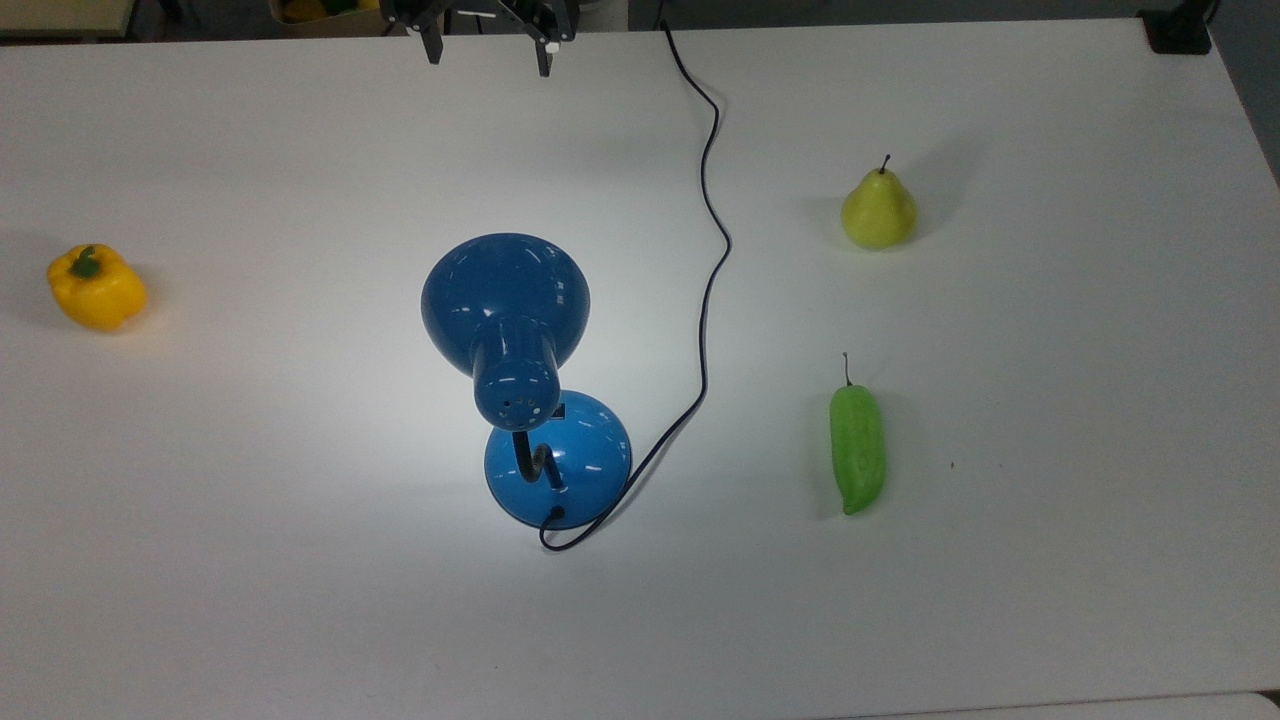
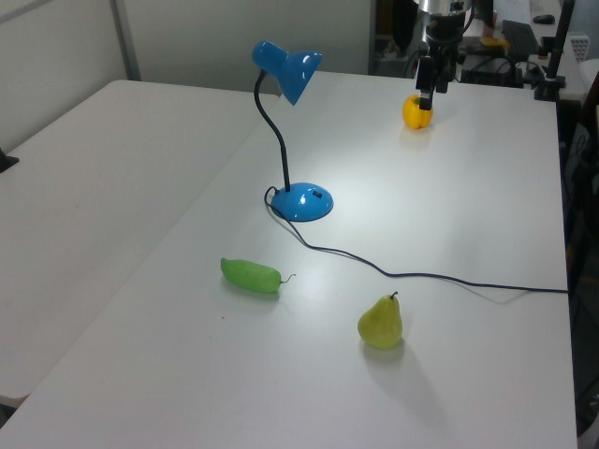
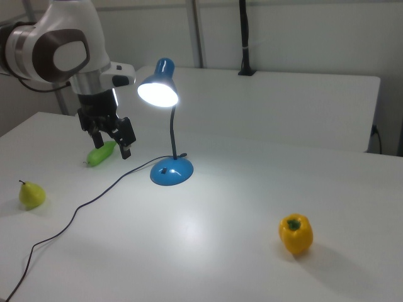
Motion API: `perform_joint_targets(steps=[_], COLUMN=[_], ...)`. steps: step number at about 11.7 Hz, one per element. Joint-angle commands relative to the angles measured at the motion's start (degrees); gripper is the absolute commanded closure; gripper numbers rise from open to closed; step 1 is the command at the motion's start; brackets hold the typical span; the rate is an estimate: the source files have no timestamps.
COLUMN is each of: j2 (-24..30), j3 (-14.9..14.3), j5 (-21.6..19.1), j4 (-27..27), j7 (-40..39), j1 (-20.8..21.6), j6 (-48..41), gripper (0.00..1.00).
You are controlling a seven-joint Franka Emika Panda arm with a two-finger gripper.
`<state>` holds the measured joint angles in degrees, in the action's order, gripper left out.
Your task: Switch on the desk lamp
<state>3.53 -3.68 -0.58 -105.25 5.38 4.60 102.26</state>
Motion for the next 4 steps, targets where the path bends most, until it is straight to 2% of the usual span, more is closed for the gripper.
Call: perform_joint_targets(steps=[1,4], j2=[0.51,-0.37], j3=[-0.28,-0.28], j5=[0.14,0.05], j4=[0.40,1.54], j7=[1.39,1.48], j1=[-0.12,-0.39], j6=[-1.36,-1.62], gripper=[0.00,0.00])
